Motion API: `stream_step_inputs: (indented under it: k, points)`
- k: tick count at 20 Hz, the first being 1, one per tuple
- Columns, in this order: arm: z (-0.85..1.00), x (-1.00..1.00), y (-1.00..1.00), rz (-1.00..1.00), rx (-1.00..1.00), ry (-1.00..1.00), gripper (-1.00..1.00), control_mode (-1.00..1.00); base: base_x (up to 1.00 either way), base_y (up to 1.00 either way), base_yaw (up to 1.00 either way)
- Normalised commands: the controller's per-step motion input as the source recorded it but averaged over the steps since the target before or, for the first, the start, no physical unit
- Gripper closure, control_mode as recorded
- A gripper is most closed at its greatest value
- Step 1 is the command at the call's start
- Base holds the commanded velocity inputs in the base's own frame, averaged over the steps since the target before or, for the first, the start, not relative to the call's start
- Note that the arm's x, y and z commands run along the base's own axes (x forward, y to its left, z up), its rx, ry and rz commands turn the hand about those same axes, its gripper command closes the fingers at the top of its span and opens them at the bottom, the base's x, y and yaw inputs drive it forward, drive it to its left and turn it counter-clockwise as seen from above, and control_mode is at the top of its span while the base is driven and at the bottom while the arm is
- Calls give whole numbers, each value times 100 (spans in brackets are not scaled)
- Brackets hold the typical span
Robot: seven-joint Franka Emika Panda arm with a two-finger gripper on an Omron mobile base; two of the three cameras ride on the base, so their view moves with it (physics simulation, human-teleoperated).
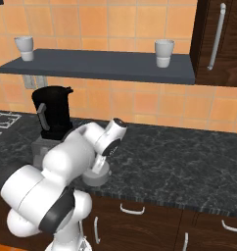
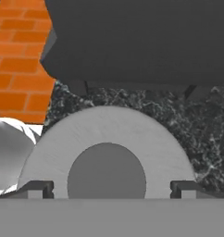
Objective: Close the lid blender by securely placing the lid on top.
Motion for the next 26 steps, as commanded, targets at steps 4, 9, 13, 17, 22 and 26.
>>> stream_step_inputs:
  k: [4, 9, 13, 17, 22, 26]
  points:
    - [-43, 0, 26, 1, -13, 1, -100, -100, 0, 0, 0]
    - [-44, -21, 57, 0, -12, 0, 100, -100, 0, 0, 0]
    - [-61, -45, 43, 0, -12, -11, 100, -100, 0, 0, 0]
    - [-62, -46, 31, 0, -5, -21, 100, -100, 0, 0, 0]
    - [-57, -22, 31, 0, -2, -12, 100, -100, 0, 0, 0]
    - [-17, 0, 23, 0, -4, 8, 100, -100, 0, 0, 0]
